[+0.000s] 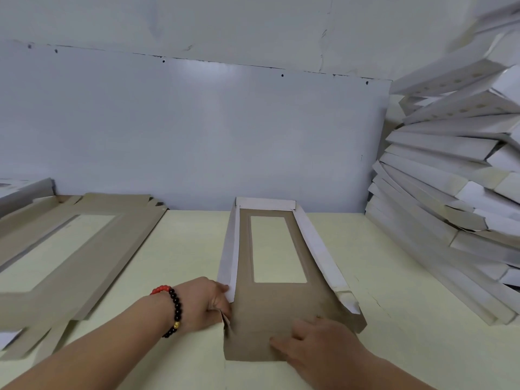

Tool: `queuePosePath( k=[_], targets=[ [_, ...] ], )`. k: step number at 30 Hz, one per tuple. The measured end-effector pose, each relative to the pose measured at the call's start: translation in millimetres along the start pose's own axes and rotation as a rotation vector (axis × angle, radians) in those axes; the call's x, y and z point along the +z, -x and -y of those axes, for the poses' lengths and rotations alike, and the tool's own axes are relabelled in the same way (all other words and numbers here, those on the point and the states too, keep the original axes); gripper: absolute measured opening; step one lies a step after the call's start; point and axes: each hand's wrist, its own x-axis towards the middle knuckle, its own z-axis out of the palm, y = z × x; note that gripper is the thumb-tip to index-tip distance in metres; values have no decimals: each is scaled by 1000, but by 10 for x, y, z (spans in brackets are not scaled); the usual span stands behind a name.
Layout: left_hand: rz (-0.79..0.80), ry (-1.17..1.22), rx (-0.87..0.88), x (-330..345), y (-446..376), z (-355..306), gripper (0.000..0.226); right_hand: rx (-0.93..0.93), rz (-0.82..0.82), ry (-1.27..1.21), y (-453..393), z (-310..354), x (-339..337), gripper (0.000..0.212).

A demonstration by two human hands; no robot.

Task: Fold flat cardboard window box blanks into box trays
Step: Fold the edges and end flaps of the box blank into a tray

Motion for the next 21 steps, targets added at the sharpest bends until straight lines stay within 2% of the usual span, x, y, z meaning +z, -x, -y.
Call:
queuePosePath(
  k=[3, 6, 7, 17, 21],
  targets=[
    [0, -15, 20, 3, -4, 27, 35, -56, 121, 95, -271, 218, -150, 41],
    [2, -15, 22, 9, -18, 62, 34, -62, 394, 4, -530, 368, -181, 56],
    [-1, -10, 15, 9, -22, 76, 33, -69, 424, 13, -586, 396, -193, 57],
    [-22, 51, -46, -6, -7, 119, 31, -44, 467, 5, -632, 443, -217, 61],
    [-93, 107, -63, 62, 20, 120, 25, -19, 461, 2, -667, 446, -149, 64]
  ],
)
